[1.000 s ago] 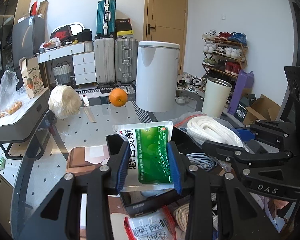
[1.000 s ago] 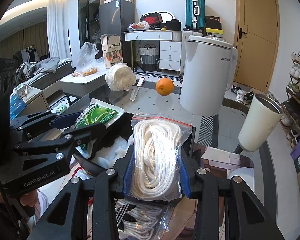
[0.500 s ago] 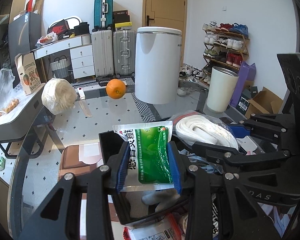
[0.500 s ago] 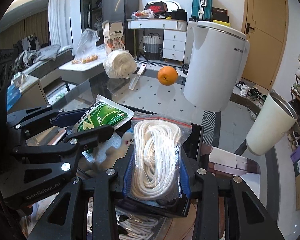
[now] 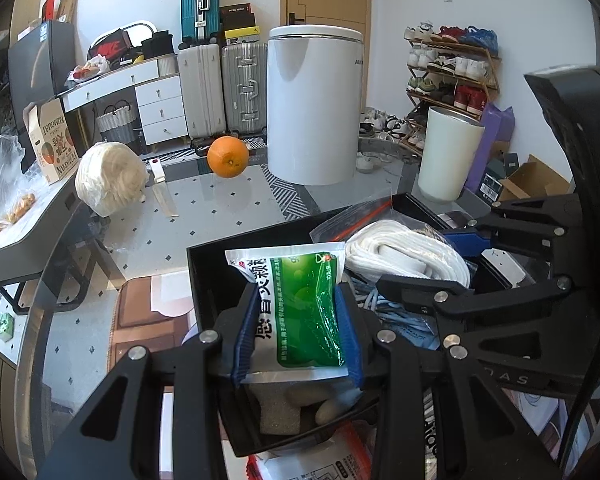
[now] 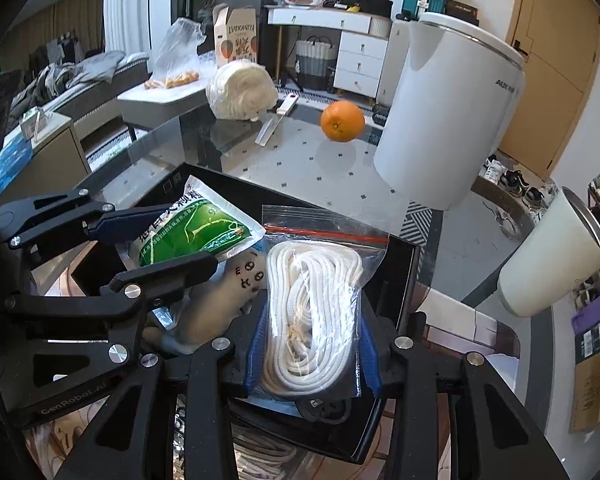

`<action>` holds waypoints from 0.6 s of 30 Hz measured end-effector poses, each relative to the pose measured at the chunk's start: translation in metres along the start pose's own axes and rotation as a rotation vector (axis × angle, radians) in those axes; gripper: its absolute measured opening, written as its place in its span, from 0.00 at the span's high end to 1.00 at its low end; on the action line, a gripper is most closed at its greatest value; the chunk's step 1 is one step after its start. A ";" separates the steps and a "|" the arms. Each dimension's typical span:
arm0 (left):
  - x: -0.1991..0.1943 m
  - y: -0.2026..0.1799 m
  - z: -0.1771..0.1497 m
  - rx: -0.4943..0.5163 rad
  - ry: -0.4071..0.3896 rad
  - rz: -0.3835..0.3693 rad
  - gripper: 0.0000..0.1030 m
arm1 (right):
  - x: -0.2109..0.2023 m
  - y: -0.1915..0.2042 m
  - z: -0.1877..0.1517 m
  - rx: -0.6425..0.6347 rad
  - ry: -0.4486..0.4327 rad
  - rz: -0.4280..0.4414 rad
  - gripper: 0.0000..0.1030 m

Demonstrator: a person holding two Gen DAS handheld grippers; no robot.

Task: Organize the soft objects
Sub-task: 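Lift the green sachet and rope coil over the black box with both tools, then open both tools to drop the sachet and rope coil into the box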

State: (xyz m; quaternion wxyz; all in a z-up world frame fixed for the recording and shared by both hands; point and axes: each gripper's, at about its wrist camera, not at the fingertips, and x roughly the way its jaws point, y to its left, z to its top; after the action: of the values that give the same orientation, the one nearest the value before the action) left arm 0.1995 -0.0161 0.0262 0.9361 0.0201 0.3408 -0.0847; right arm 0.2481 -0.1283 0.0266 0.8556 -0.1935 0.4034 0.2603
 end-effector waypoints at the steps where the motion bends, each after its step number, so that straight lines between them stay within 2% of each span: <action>1: 0.000 0.000 0.000 0.003 0.000 0.000 0.65 | 0.001 0.001 0.001 -0.005 0.009 0.000 0.62; 11: -0.004 0.002 -0.003 0.034 0.000 -0.013 0.65 | 0.000 0.006 -0.001 0.014 0.072 -0.015 0.62; 18: -0.004 0.001 -0.002 0.044 0.007 -0.011 0.65 | -0.004 0.008 -0.003 -0.011 0.046 0.010 0.61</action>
State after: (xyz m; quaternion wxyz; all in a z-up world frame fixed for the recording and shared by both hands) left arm 0.1949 -0.0141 0.0271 0.9338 0.0392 0.3420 -0.0975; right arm 0.2392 -0.1249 0.0268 0.8438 -0.2020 0.4225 0.2622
